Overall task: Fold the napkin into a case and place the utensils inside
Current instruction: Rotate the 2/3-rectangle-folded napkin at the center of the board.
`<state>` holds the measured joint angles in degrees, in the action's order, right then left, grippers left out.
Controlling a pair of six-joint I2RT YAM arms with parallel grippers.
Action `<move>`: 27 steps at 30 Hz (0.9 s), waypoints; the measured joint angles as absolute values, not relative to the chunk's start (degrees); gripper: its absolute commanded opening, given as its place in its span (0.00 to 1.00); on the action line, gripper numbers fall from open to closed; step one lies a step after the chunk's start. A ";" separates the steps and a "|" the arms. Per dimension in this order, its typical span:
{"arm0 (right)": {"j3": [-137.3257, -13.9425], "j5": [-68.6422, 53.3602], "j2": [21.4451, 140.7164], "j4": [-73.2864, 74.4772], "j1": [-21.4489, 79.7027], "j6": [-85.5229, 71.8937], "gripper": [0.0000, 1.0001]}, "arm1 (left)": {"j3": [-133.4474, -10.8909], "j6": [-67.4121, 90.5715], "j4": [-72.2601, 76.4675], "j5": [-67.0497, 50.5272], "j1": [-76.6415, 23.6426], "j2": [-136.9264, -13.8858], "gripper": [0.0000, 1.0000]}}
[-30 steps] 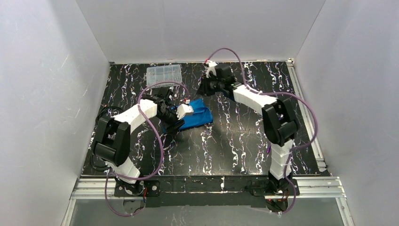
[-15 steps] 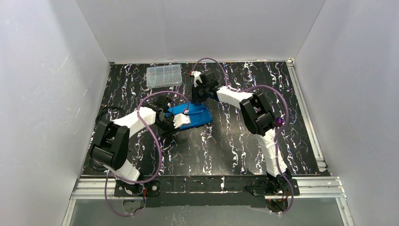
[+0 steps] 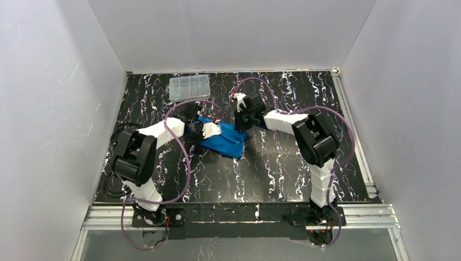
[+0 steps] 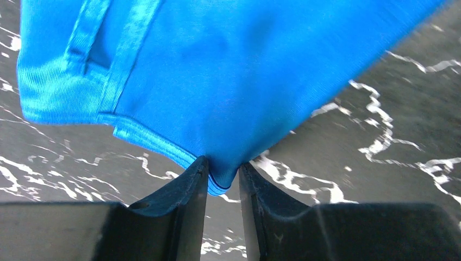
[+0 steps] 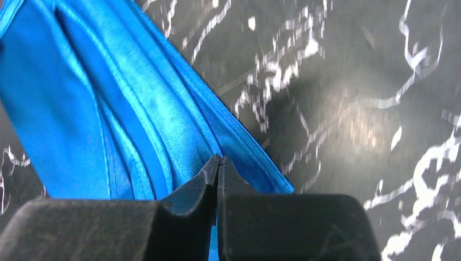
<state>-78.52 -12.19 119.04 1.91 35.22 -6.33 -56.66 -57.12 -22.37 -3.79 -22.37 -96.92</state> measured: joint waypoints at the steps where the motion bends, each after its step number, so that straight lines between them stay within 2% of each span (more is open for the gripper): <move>1: -76.16 -11.99 117.38 1.74 35.09 -6.79 0.10 | -57.93 -57.21 -22.06 -3.60 -22.37 -98.04 0.26; 12: -47.44 -13.39 95.57 -1.04 35.73 -16.36 0.09 | -69.73 -57.91 -17.45 -2.76 -26.83 -108.62 0.29; 15: -43.88 -14.11 92.58 -1.56 37.08 -18.94 0.10 | -73.87 -57.71 -16.47 -2.61 -28.32 -111.96 0.31; 21: -38.54 -16.88 87.46 -1.28 39.40 -24.58 0.15 | -82.02 -55.79 -16.93 -2.61 -28.82 -116.62 0.42; 27: -42.19 -18.26 83.66 4.32 37.30 -25.08 0.16 | -83.55 -54.13 -22.55 -4.84 -27.57 -112.73 0.49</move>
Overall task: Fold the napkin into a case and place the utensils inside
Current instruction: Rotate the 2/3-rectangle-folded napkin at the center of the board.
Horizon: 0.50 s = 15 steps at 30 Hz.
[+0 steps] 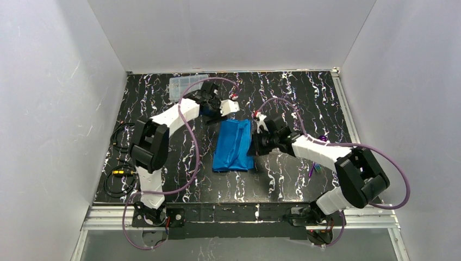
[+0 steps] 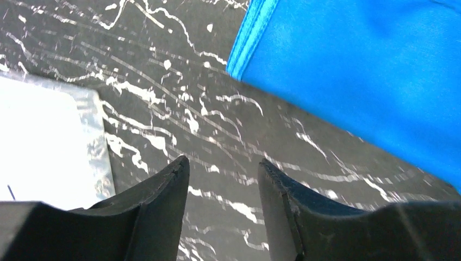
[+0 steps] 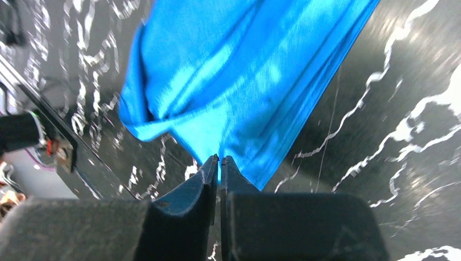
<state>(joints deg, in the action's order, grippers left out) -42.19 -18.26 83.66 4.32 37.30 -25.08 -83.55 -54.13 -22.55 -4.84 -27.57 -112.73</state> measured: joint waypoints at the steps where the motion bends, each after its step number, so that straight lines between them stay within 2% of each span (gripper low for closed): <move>1: -43.99 -18.59 83.81 5.17 36.51 -25.02 0.16 | -83.92 -53.45 -24.71 -5.61 -27.22 -111.35 0.50; 6: -53.89 -20.25 87.33 5.76 33.30 -24.05 0.16 | -85.86 -47.53 -35.16 -12.43 -25.93 -101.43 0.50; 12: -67.90 -21.26 100.92 3.92 31.46 -22.13 0.11 | -79.59 -40.36 -41.98 -22.96 -29.98 -90.87 0.50; 15: -72.49 -21.12 107.74 3.57 30.61 -21.06 0.10 | -74.28 -38.33 -43.99 -26.59 -34.61 -91.46 0.57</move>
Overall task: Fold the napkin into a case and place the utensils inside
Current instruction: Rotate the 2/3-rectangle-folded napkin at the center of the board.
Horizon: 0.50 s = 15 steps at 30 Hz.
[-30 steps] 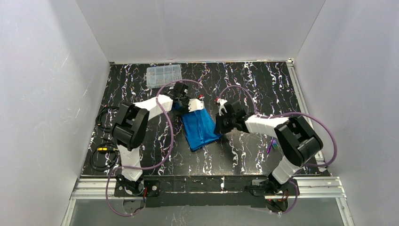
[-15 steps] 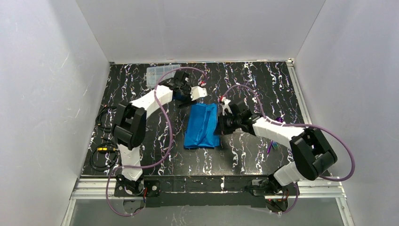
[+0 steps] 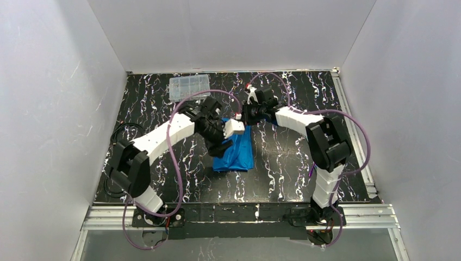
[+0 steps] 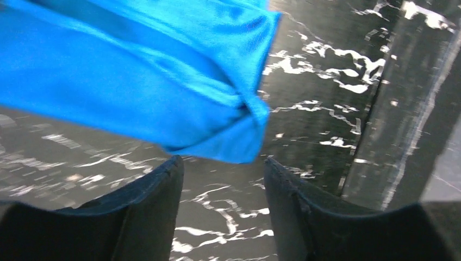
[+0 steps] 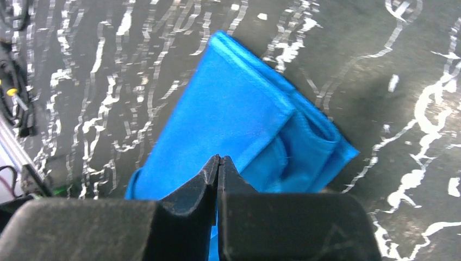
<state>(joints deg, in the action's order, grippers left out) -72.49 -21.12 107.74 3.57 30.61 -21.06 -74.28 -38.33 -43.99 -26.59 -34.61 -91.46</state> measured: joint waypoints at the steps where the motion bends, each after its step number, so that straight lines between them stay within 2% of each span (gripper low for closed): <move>1: -72.71 -21.12 108.99 3.27 30.13 -21.02 0.09 | -73.32 -37.89 -44.31 -27.24 -35.62 -92.33 0.60; 2: -72.71 -21.17 110.02 2.98 29.50 -21.12 0.08 | -72.40 -37.19 -44.42 -27.90 -36.40 -93.43 0.65; 4: -72.66 -21.15 111.48 2.57 28.12 -21.65 0.07 | -71.77 -35.81 -44.42 -28.73 -37.12 -95.68 0.66; 15: -70.39 -20.93 114.83 -3.40 24.62 -24.49 0.03 | -73.87 -25.98 -38.83 -29.08 -37.28 -102.98 0.55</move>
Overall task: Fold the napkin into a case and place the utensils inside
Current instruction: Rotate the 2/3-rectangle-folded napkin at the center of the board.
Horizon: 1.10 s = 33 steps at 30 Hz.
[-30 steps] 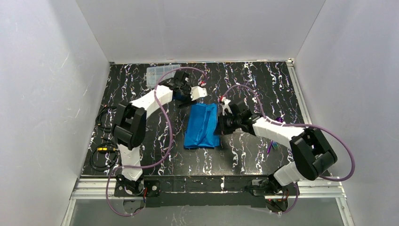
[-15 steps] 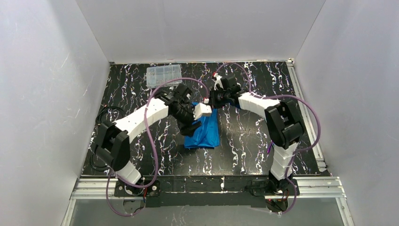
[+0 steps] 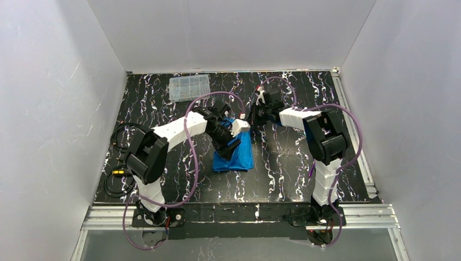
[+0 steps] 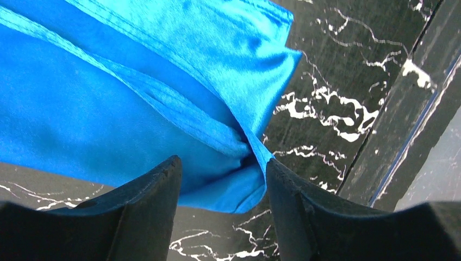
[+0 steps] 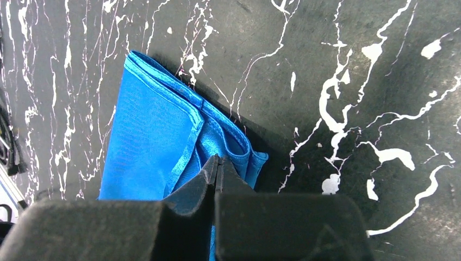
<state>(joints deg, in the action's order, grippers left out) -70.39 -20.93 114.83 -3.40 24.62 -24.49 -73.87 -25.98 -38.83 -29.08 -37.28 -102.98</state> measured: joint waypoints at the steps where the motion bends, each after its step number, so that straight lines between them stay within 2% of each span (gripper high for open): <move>1: -70.26 -20.91 114.83 -3.46 24.60 -24.56 0.03 | -74.28 -25.15 -38.37 -29.10 -37.34 -103.53 0.55; 14: -66.26 -18.15 114.59 -8.95 24.36 -25.78 0.01 | -76.99 -21.58 -35.99 -30.28 -37.95 -111.22 0.52; 16: -65.54 -17.61 114.24 -9.67 24.40 -26.06 0.01 | -76.99 -21.47 -36.01 -30.59 -37.98 -111.77 0.46; 21: -62.78 -15.09 112.49 -11.51 24.38 -27.24 0.01 | -76.99 -20.97 -35.99 -32.18 -38.00 -111.98 0.21; 24: -61.23 -13.85 111.50 -12.49 24.38 -28.25 0.01 | -76.99 -20.93 -35.99 -32.67 -38.00 -111.98 0.15; 29: -59.59 -12.78 110.50 -13.52 24.38 -29.80 0.01 | -76.82 -23.51 -35.83 -31.92 -38.17 -111.94 0.14; 33: -57.49 -11.25 108.51 -12.97 24.38 -30.50 0.01 | -74.06 -29.82 -35.75 -28.75 -38.39 -110.91 0.21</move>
